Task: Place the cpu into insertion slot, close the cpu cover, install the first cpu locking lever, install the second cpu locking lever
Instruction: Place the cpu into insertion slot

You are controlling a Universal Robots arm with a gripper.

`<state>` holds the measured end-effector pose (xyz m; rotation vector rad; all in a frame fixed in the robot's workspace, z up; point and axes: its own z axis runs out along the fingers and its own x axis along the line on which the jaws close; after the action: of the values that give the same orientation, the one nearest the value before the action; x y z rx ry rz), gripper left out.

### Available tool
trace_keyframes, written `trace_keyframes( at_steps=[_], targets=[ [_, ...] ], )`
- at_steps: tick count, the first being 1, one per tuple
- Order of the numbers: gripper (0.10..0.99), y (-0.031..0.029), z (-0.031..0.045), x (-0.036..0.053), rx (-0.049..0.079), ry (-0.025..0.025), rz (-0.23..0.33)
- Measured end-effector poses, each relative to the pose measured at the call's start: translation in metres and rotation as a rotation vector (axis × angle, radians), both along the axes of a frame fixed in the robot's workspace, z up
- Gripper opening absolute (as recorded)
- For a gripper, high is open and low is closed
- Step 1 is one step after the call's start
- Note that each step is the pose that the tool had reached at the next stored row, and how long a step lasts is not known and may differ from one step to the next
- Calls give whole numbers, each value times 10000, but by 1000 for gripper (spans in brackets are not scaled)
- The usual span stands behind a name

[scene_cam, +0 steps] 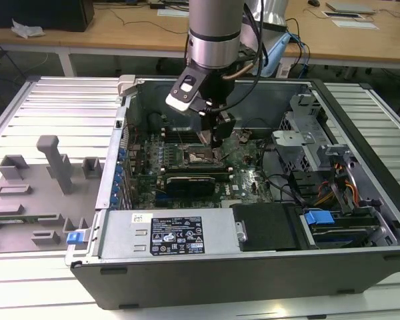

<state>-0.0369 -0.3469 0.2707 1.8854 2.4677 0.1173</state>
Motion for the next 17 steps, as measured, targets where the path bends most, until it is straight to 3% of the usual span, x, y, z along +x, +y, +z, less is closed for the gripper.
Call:
trace_keyframes(
  at_steps=[6, 17],
  targets=[
    [541, 1, -50, -8, 0, 0, -851],
    [541, 91, -154, -66, 2, -1, -1360]
  ],
)
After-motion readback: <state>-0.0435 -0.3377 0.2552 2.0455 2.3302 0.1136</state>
